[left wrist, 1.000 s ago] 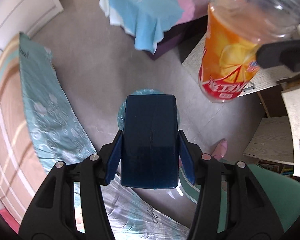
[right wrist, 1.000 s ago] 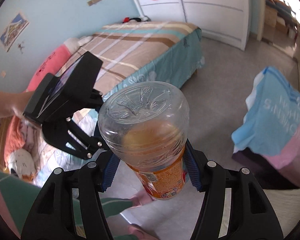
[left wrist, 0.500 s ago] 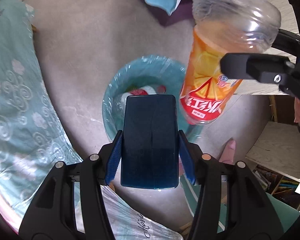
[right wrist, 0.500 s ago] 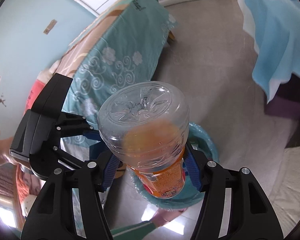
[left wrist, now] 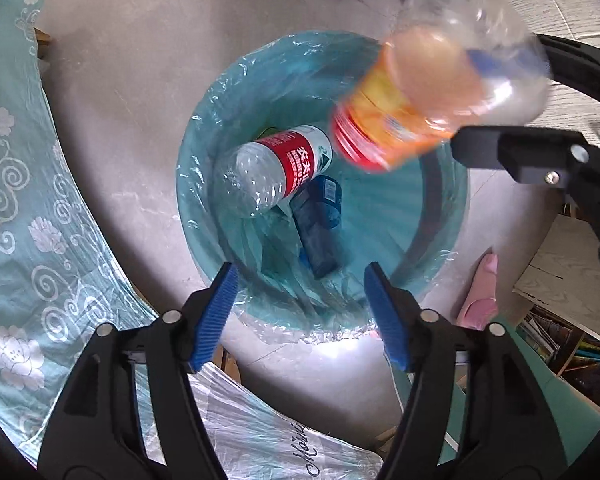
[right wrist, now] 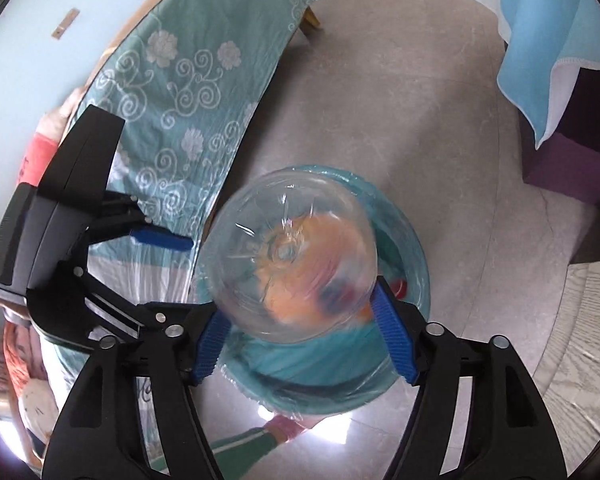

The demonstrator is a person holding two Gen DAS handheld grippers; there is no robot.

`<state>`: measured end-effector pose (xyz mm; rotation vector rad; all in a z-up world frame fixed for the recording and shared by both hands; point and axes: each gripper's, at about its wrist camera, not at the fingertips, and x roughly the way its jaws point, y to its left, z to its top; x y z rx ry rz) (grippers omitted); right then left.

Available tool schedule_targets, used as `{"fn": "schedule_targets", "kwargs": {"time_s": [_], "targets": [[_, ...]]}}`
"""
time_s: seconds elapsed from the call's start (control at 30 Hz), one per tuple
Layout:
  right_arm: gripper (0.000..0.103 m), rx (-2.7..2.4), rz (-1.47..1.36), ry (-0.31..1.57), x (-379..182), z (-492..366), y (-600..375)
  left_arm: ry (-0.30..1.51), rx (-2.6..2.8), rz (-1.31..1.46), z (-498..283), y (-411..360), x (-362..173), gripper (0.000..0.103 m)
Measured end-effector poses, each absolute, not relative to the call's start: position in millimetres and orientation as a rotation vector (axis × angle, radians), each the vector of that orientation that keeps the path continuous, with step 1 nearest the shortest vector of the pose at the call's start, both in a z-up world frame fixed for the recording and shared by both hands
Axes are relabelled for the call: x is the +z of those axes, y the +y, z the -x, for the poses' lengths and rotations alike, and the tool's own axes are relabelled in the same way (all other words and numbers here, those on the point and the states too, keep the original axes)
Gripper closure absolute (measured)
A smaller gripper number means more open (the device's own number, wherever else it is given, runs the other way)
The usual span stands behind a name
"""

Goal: Collect trash
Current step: 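Open the left tool to drop the box while the right tool drops the bottle into the bin, then move both open tools back toward the table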

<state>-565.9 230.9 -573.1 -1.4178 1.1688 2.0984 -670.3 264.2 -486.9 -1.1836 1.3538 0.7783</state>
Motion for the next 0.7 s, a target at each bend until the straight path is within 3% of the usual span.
{"fn": "schedule_targets", "kwargs": {"time_s": [0.17,0.7], "targets": [[0.025,2.103,1.375,1.160,-560.7,553.8,230.5,1.345,0.780,1.174,667.2,255.8,-476.5,0.039],[0.024,2.126,1.224,1.168,-469.7,510.0,218.0,1.299,0.797,1.144,661.8,229.1,-392.8,0.038]]}}
